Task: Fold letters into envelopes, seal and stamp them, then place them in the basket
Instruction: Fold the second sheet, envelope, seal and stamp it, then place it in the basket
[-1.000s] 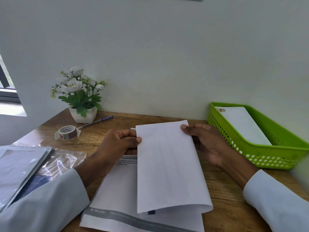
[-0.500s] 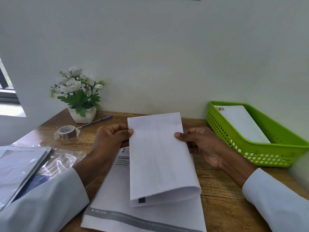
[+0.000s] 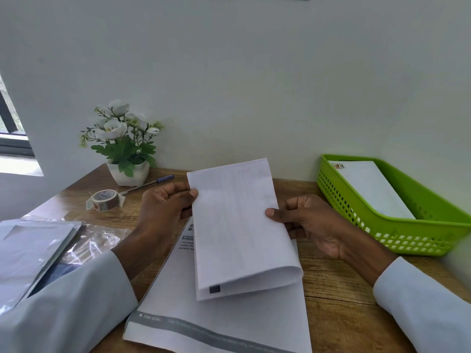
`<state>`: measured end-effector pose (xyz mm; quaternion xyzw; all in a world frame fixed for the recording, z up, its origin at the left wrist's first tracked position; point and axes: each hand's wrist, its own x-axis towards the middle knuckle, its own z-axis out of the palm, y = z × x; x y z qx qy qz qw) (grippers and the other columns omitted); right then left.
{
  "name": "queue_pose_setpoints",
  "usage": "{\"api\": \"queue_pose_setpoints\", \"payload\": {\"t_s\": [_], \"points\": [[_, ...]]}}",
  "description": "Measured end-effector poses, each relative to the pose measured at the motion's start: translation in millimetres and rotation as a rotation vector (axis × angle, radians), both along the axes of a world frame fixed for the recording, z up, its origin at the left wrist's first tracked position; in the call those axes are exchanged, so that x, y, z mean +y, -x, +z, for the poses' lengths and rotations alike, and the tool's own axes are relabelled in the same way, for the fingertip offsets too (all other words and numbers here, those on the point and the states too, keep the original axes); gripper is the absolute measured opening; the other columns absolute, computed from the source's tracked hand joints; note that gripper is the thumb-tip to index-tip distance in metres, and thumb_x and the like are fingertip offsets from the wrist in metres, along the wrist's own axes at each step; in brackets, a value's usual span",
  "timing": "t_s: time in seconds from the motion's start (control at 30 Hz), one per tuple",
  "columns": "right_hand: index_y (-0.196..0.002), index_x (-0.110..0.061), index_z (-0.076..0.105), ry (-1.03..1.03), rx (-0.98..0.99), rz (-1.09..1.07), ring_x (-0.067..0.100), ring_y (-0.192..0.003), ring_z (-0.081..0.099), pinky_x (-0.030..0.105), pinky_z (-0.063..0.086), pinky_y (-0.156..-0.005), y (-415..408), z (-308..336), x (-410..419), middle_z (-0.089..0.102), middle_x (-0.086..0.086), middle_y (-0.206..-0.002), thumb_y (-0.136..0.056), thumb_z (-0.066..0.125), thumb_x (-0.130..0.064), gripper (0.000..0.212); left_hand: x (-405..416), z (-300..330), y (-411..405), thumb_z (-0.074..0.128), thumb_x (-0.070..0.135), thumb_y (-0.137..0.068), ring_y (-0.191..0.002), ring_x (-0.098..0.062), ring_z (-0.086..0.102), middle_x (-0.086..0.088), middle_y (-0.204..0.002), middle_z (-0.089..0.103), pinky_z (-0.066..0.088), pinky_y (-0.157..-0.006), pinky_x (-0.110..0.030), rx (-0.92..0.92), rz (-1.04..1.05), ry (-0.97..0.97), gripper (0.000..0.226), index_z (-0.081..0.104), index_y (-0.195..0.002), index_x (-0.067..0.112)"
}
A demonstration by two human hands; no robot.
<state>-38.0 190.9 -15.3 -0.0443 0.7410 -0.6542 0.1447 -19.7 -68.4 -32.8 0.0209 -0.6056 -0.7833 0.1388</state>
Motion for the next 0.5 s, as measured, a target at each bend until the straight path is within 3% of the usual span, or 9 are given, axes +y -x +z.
{"api": "queue_pose_setpoints", "payload": {"t_s": [0.27,0.4,0.5], "points": [[-0.104,0.007,0.071,-0.019,0.003,0.041,0.015,-0.074,0.071,0.024,0.056,-0.059,-3.0,1.0,2.0,0.077,0.012,-0.096,-0.077,0.08,-0.014,0.036,-5.4,-1.8,4.4,0.061,0.001,-0.091,-0.079,-0.018,0.075,-0.006,-0.09,0.078,0.059,-0.064,-0.022,0.019,0.038,-0.044,0.015,0.071,-0.1,0.006],[-0.104,0.001,0.073,-0.025,0.006,0.082,0.017,-0.083,0.072,0.027,0.058,-0.066,-3.3,2.6,4.2,0.077,0.01,-0.1,-0.078,0.079,-0.013,0.031,-6.0,0.3,4.8,0.061,0.001,-0.091,-0.074,-0.013,0.074,0.001,-0.083,0.078,0.058,-0.063,-0.019,0.039,0.082,-0.05,0.013,0.07,-0.098,0.007],[-0.099,0.004,0.072,-0.047,0.004,0.073,0.015,-0.075,0.072,0.025,0.057,-0.059,-3.9,2.8,4.5,0.077,0.01,-0.092,-0.077,0.079,-0.007,0.026,-6.3,0.9,4.6,0.06,0.001,-0.092,-0.075,-0.012,0.074,0.001,-0.082,0.078,0.058,-0.062,-0.019,0.039,0.086,-0.061,0.013,0.07,-0.097,0.007]]}}
